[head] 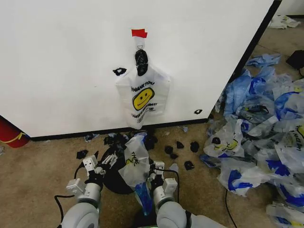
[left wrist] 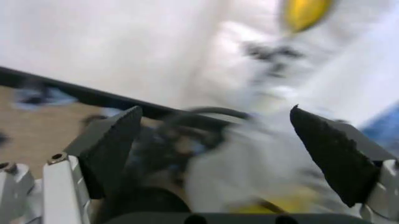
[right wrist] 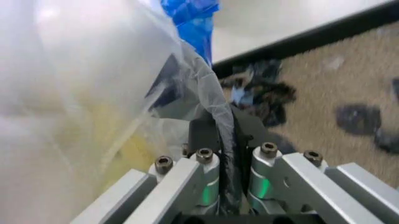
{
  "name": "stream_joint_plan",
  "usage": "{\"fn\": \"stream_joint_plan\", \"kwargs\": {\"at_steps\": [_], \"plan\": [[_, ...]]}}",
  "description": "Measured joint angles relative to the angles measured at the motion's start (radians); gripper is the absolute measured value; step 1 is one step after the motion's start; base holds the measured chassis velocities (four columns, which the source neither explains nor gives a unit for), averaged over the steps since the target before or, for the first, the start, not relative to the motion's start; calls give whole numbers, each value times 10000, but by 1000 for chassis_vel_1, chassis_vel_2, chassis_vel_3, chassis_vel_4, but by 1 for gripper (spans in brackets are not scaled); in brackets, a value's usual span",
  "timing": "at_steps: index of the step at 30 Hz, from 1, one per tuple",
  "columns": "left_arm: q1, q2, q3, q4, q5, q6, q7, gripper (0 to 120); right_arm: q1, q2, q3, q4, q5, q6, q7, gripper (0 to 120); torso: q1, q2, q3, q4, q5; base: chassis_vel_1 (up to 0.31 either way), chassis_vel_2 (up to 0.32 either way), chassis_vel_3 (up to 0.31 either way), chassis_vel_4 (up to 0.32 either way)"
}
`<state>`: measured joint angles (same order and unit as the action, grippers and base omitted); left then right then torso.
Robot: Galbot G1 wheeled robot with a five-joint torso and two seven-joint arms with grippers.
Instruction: Pick up the garbage bag from the wall and place it over the trash bin.
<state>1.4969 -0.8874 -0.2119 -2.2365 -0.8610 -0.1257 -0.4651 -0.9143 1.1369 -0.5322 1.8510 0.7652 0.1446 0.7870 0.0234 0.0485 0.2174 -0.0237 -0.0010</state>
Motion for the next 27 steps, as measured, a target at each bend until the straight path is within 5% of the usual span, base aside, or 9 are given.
{"fn": "stream_joint_plan", "kwargs": {"at_steps": [6, 14, 27], "plan": [[182, 439, 346, -1033, -858, 333, 401, 93, 280, 52, 83, -102, -256, -231, 152, 1, 0, 0, 0, 2, 1, 0, 0, 0, 0], [-26, 1015, 463, -1273, -1464, 380, 865, 93, 376, -199, 10, -68, -1312, -825, 127, 1, 0, 0, 0, 1, 0, 0, 0, 0, 0], [-679, 1447, 790, -434, -2354, 471, 1012, 93, 565, -865, -315, 395, -1953, -1237, -328, 1, 0, 0, -1, 1, -1, 0, 0, 0, 0]]}}
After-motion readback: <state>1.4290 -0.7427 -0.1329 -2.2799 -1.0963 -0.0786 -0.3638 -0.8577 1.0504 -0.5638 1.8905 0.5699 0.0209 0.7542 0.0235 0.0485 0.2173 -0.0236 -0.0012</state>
